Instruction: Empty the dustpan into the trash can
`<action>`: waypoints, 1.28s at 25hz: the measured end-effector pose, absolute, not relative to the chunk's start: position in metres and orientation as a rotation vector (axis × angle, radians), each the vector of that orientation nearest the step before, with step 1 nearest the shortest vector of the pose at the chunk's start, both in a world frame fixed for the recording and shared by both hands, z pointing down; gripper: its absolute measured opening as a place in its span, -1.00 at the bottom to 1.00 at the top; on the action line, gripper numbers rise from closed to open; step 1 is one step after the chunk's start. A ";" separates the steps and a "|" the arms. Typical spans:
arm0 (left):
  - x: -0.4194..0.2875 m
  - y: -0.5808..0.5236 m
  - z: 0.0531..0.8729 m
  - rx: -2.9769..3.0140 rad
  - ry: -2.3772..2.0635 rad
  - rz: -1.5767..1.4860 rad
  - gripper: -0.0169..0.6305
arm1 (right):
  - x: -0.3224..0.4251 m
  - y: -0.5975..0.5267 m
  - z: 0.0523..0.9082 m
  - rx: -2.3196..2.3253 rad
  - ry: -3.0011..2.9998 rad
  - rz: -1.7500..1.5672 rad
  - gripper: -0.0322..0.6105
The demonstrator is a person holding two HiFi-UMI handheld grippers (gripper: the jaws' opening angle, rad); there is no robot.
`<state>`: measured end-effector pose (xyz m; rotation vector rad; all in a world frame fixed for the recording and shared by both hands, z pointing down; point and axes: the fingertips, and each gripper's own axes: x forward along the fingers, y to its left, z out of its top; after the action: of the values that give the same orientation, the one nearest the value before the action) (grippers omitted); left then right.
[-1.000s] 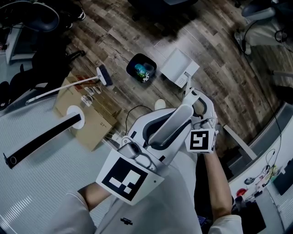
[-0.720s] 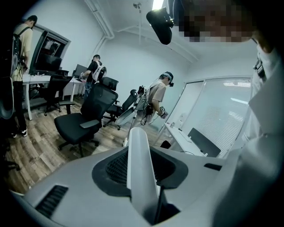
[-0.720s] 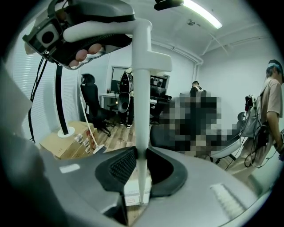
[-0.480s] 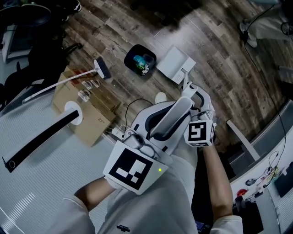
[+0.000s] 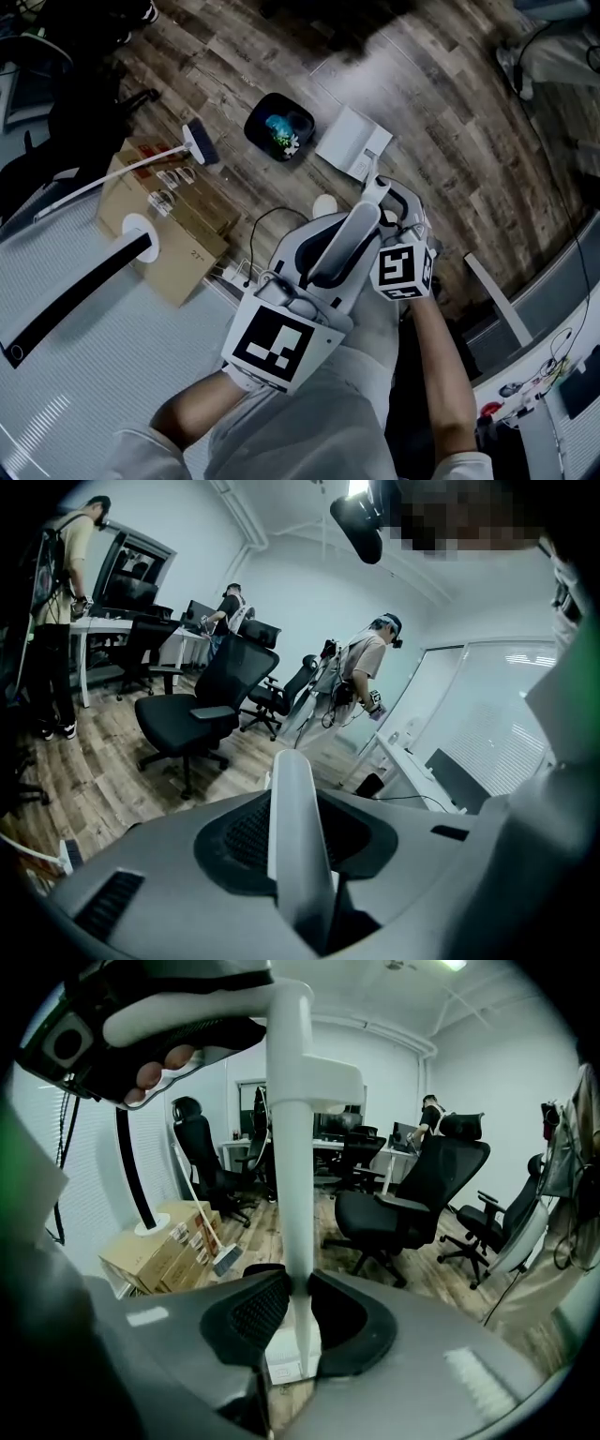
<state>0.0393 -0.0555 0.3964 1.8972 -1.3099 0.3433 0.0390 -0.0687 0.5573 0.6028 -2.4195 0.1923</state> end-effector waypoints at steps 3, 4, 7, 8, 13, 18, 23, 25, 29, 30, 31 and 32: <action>0.038 -0.058 0.414 1.866 -1.327 0.344 -0.59 | 0.038 -0.070 0.577 0.582 -2.401 0.201 -0.63; 0.038 -0.059 0.420 1.858 -1.329 0.344 -0.59 | 0.040 -0.068 0.587 0.567 -2.389 0.209 -0.63; 0.033 -0.063 0.435 1.838 -1.344 0.342 -0.59 | 0.040 -0.062 0.613 0.524 -2.364 0.232 -0.63; 0.030 -0.063 0.439 1.830 -1.352 0.345 -0.59 | 0.036 -0.064 0.615 0.517 -2.370 0.236 -0.63; 0.021 -0.068 0.462 1.800 -1.380 0.357 -0.59 | 0.018 -0.073 0.624 0.491 -2.400 0.245 -0.63; 0.014 -0.072 0.479 1.794 -1.410 0.384 -0.59 | 0.009 -0.074 0.641 0.422 -2.403 0.250 -0.62; 0.008 -0.077 0.489 1.767 -1.434 0.389 -0.58 | 0.001 -0.078 0.651 0.406 -2.404 0.250 -0.63; 0.005 -0.079 0.493 1.761 -1.442 0.387 -0.58 | -0.001 -0.080 0.655 0.406 -2.401 0.248 -0.62; 0.007 -0.082 0.497 1.750 -1.451 0.399 -0.58 | 0.001 -0.083 0.659 0.406 -2.396 0.269 -0.62; 0.007 -0.083 0.497 1.740 -1.455 0.401 -0.58 | 0.001 -0.084 0.659 0.409 -2.396 0.272 -0.62; 0.008 -0.084 0.497 1.733 -1.460 0.403 -0.58 | 0.002 -0.084 0.660 0.415 -2.395 0.275 -0.61; 0.008 -0.085 0.497 1.730 -1.463 0.404 -0.57 | 0.003 -0.084 0.661 0.423 -2.390 0.280 -0.61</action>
<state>0.0084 -0.0850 0.4967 1.7303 -1.4629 0.4040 0.0034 -0.0842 0.6610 0.4227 -2.3904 0.2805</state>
